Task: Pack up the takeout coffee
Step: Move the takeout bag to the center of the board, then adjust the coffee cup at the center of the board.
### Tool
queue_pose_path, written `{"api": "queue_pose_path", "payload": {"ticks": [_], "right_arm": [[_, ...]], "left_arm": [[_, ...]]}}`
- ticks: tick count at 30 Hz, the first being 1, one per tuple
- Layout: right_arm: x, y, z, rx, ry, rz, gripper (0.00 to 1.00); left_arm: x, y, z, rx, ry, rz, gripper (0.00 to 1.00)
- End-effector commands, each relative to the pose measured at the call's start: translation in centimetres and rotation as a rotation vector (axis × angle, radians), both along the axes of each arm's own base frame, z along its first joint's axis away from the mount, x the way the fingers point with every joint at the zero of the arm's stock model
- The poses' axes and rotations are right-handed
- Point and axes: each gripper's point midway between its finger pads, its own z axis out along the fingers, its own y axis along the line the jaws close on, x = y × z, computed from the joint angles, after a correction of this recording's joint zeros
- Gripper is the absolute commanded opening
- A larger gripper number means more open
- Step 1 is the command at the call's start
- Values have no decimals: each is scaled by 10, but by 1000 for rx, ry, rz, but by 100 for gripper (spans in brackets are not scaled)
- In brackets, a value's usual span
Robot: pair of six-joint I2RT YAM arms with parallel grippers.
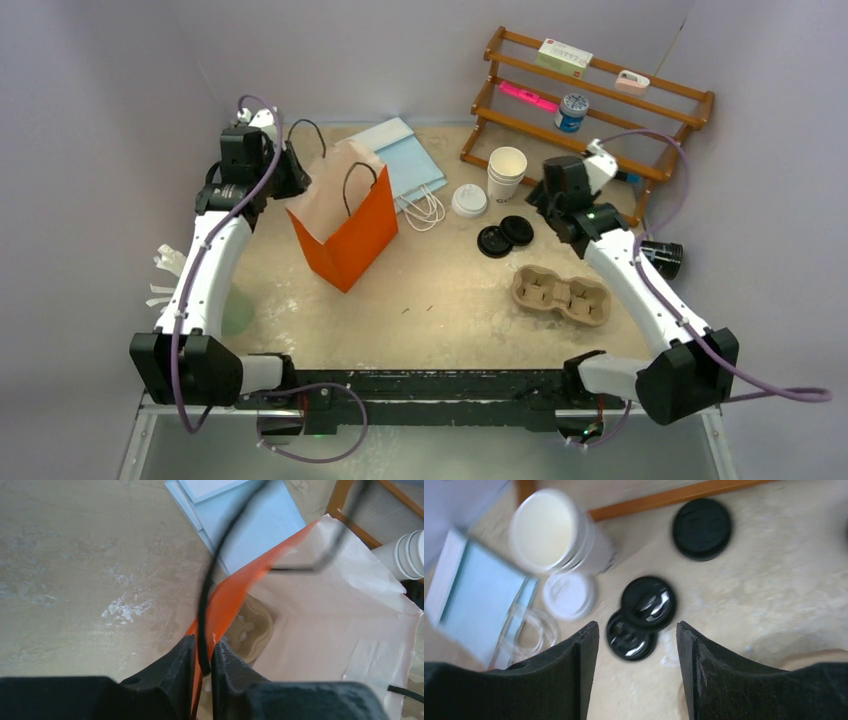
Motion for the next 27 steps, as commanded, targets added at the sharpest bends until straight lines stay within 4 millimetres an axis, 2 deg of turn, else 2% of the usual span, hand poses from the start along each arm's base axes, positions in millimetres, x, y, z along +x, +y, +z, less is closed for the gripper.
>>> {"api": "queue_pose_path", "payload": {"ticks": [1, 4, 6, 10, 14, 16, 18, 21, 23, 24, 27], "right_arm": [[0, -66, -20, 83, -3, -226, 62], [-10, -95, -32, 112, 7, -340, 63], [-21, -114, -37, 120, 10, -428, 64], [-43, -148, -41, 107, 5, -577, 63], [-62, -167, -50, 124, 0, -675, 62], [-82, -180, -55, 120, -6, -798, 68], [-97, -197, -54, 81, -34, -887, 73], [-102, -221, -50, 49, -66, -931, 76], [-102, -236, -52, 44, -38, -950, 78], [-101, -243, -53, 36, -11, -955, 80], [-100, -266, -61, -20, 100, -979, 81]], "left_arm": [[8, -5, 22, -5, -68, -43, 30], [5, -1, 38, 7, -105, -27, 49], [1, -1, 55, 5, -149, -24, 55], [-7, 4, 100, 25, -248, -1, 57], [-19, 15, 149, 46, -363, 53, 57], [-26, 6, 170, 9, -426, 22, 58], [-33, -22, 187, -67, -492, -91, 65], [-42, -93, 199, -153, -540, -284, 69], [-48, -144, 195, -154, -538, -383, 70], [-48, -171, 185, -141, -515, -431, 70], [-55, -235, 166, -139, -469, -558, 70]]}}
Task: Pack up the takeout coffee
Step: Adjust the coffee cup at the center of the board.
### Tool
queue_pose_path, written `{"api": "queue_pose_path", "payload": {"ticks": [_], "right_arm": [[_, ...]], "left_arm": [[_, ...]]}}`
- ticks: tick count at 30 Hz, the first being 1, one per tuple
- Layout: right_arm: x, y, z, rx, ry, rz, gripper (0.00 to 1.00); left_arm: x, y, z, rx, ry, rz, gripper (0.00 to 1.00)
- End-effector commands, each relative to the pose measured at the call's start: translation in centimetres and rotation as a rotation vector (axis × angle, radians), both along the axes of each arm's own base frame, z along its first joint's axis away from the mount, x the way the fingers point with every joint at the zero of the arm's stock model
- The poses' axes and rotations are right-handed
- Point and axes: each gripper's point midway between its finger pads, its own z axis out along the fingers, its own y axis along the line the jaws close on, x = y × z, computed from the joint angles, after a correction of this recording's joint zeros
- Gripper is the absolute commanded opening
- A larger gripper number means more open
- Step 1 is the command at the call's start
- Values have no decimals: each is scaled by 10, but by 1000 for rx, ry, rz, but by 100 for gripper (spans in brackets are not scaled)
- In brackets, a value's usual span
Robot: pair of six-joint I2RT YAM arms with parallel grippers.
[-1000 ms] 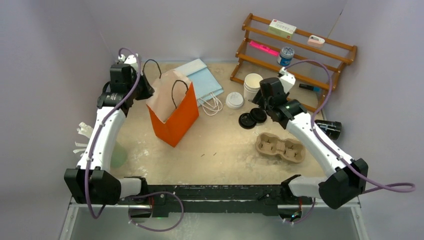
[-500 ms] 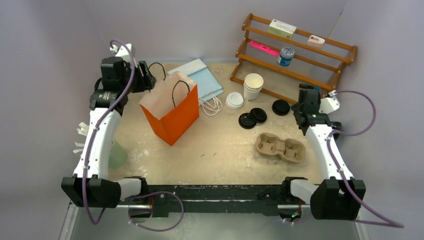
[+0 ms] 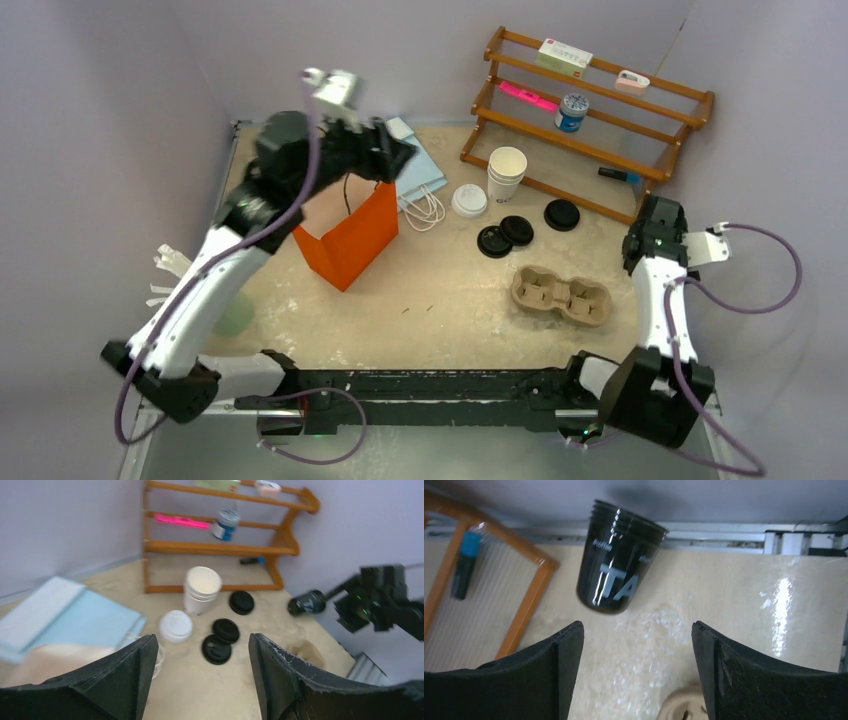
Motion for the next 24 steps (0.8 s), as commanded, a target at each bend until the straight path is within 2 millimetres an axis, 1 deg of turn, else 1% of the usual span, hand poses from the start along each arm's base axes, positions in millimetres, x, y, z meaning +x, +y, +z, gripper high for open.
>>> {"api": "queue_pose_path", "payload": {"ticks": [1, 2, 3, 4, 5, 6, 8, 10, 12, 16, 18, 22, 24], "right_arm": [[9, -37, 0, -30, 109, -21, 81], [17, -44, -4, -20, 116, 23, 82], [25, -49, -9, -5, 117, 73, 82], [28, -55, -11, -2, 124, 94, 84], [32, -60, -11, -15, 134, 112, 89], [35, -65, -11, -40, 153, 133, 91], [43, -74, -10, -85, 176, 176, 96], [53, -80, -12, -107, 182, 224, 99], [60, -87, -13, -127, 196, 242, 99], [74, -91, -11, -165, 185, 310, 98], [80, -92, -11, -171, 178, 339, 99], [99, -90, -14, -166, 146, 449, 98], [99, -92, -14, -173, 157, 453, 98]], "left_arm": [[2, -87, -22, 38, 11, -142, 70], [-4, -105, -27, 37, 16, -180, 70], [-4, -116, -31, 33, 18, -199, 70], [-7, -128, -36, 35, 26, -225, 70], [-11, -140, -42, 39, 35, -253, 70], [-14, -147, -46, 43, 44, -274, 70], [-17, -155, -57, 65, 59, -295, 69], [-20, -156, -68, 87, 73, -302, 69], [-24, -153, -79, 104, 88, -306, 70], [-28, -143, -97, 177, 120, -298, 71], [-27, -138, -101, 202, 124, -285, 71], [-23, -135, -101, 227, 123, -258, 72], [-19, -134, -100, 243, 131, -244, 72]]}}
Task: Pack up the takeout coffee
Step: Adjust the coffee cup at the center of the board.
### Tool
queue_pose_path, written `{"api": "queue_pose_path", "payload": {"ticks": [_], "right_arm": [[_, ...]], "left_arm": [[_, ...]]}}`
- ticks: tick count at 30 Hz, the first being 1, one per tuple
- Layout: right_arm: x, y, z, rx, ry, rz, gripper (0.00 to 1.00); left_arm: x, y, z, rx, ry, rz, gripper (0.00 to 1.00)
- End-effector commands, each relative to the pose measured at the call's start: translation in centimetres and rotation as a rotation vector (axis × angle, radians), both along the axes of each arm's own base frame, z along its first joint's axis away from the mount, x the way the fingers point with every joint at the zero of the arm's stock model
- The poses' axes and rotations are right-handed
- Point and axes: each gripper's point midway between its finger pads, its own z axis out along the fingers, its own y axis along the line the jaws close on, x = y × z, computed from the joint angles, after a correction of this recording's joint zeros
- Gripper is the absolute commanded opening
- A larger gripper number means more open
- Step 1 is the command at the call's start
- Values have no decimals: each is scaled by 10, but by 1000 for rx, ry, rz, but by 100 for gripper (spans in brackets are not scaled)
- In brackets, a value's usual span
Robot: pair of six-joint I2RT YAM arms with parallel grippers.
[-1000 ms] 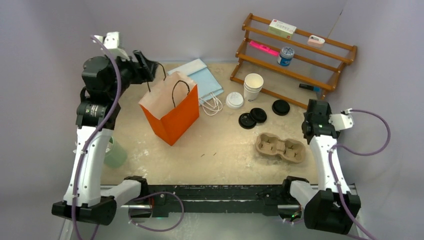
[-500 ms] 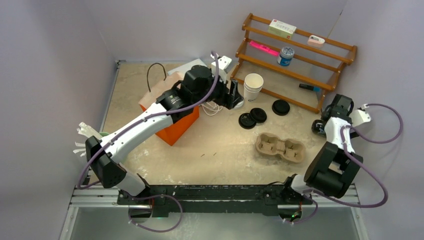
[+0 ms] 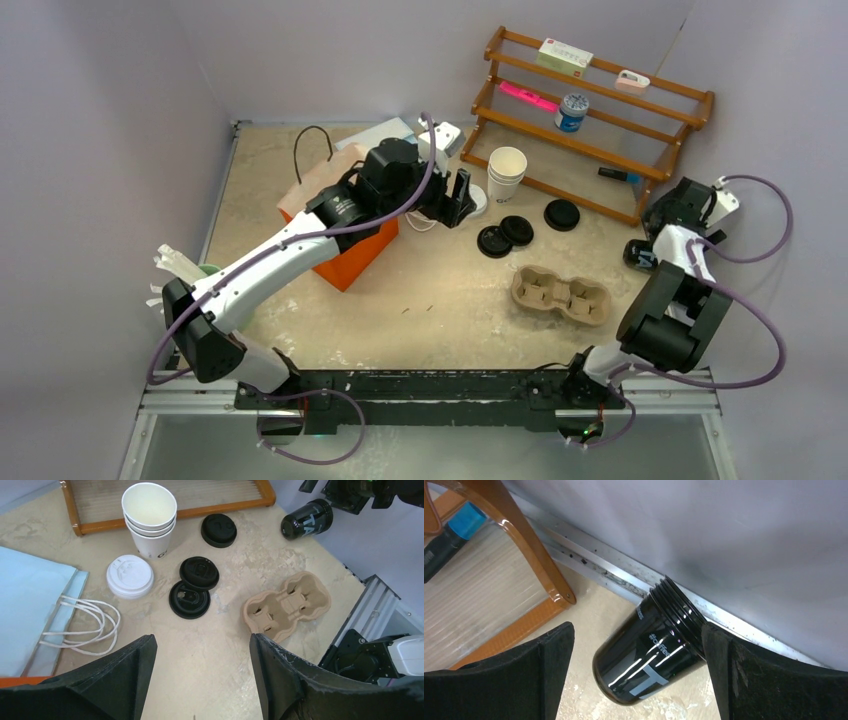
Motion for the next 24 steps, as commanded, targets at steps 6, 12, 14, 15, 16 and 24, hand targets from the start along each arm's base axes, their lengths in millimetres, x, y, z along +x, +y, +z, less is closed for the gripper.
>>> {"api": "queue_pose_path", "payload": {"ticks": [6, 12, 14, 15, 16, 24], "right_arm": [[4, -32, 16, -111, 14, -46, 99], [7, -36, -31, 72, -46, -53, 98], [11, -32, -35, 109, -72, -30, 98], [14, -29, -35, 131, -89, -12, 98], [18, -25, -35, 154, -103, 8, 97], [31, 18, -16, 293, -230, 158, 87]], "left_arm": [[10, 2, 15, 26, -15, 42, 72], [9, -1, -6, 72, 55, 37, 72], [10, 1, -6, 78, 52, 47, 72], [10, 2, -5, 76, 49, 51, 72], [11, 1, -4, 71, 49, 52, 72], [-3, 0, -14, -2, 84, 50, 71]]}}
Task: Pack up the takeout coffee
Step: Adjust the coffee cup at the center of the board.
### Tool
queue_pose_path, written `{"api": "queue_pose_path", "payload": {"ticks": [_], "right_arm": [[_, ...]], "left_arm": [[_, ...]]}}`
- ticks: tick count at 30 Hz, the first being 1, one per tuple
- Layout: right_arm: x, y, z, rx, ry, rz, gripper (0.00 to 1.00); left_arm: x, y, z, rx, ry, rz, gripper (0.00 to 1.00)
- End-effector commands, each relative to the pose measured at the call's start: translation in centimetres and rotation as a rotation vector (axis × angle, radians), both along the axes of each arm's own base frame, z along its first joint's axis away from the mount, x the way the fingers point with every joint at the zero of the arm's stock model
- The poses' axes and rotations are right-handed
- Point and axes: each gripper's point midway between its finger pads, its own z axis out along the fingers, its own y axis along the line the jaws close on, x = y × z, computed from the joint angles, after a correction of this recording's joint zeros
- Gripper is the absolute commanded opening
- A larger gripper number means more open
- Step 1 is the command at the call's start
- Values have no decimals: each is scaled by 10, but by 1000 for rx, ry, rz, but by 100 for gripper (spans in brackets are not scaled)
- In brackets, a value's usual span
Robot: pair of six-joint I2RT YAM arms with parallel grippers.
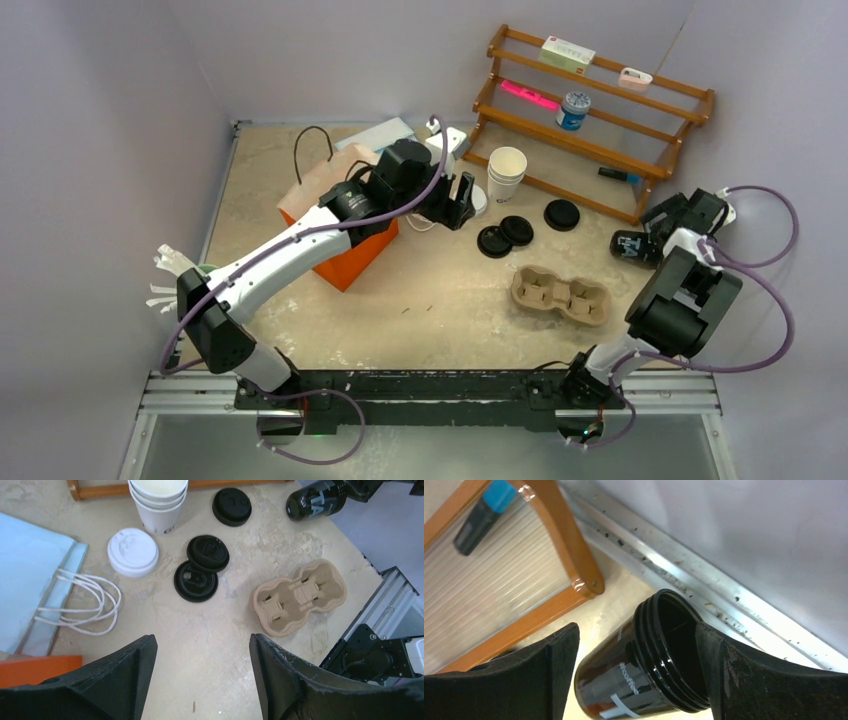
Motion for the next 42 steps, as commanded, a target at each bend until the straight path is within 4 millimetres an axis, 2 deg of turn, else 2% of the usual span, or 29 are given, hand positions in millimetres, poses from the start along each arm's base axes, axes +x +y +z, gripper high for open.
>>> {"api": "queue_pose_path", "payload": {"ticks": [1, 9, 14, 19, 23, 26, 29, 31, 35, 38, 42], "right_arm": [[5, 23, 19, 101, -119, 58, 85], [-6, 54, 22, 158, -157, 139, 79], [-11, 60, 16, 168, -154, 144, 72], [-7, 59, 14, 175, -171, 146, 55], [-5, 59, 16, 169, -170, 162, 32], [-7, 51, 28, 121, -167, 137, 22], [-8, 51, 41, 102, -180, 143, 13], [-10, 55, 48, 109, -180, 156, 0], [-5, 69, 76, 119, -204, 228, 0], [-2, 81, 105, 66, -178, 275, 0], [10, 122, 144, -31, -132, 380, 0]], "left_arm": [[-13, 2, 13, -97, -5, 10, 71], [-28, 20, 12, -83, -11, 19, 70], [-37, 31, 16, -86, -28, 14, 70], [-39, 41, 17, -62, -60, 15, 71], [-39, 42, 14, -46, -71, 6, 71], [-39, 42, 9, -40, -72, 2, 71], [-40, 42, 6, -42, -72, -3, 71], [-40, 42, 6, -38, -76, -7, 71], [-41, 46, 9, -32, -89, -4, 71], [-43, 49, 8, -35, -93, -4, 71], [-47, 52, -1, -42, -84, 1, 71]]}}
